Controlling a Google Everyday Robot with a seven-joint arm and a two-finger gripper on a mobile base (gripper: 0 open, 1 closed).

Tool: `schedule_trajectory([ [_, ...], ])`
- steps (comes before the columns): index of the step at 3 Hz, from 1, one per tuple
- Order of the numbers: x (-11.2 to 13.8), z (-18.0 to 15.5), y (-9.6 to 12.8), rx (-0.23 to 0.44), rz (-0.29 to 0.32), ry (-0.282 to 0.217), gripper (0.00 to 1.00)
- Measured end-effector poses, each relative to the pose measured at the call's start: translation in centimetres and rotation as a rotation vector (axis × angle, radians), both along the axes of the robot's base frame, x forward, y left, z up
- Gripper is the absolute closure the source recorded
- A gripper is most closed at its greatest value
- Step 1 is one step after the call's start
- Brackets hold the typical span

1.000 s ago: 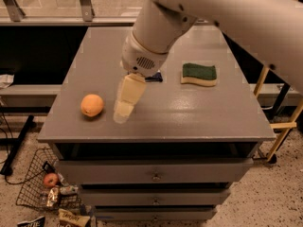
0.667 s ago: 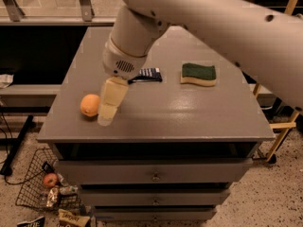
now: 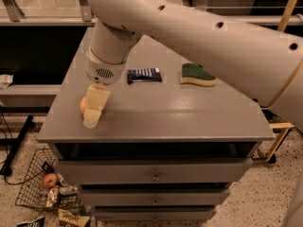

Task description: Pick orange

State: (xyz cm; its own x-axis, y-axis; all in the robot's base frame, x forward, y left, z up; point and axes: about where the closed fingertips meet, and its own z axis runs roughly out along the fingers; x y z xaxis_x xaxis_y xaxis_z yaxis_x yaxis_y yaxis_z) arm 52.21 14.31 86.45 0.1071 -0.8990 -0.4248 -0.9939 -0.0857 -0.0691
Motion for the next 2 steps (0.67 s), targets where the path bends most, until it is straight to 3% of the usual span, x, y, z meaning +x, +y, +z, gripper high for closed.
schedule_trajectory([
  [1, 0.32, -1.17, 0.78, -0.019, -0.002, 0.003, 0.00],
  [2, 0.36, -1.92, 1.36, -0.031, 0.002, 0.007, 0.18],
])
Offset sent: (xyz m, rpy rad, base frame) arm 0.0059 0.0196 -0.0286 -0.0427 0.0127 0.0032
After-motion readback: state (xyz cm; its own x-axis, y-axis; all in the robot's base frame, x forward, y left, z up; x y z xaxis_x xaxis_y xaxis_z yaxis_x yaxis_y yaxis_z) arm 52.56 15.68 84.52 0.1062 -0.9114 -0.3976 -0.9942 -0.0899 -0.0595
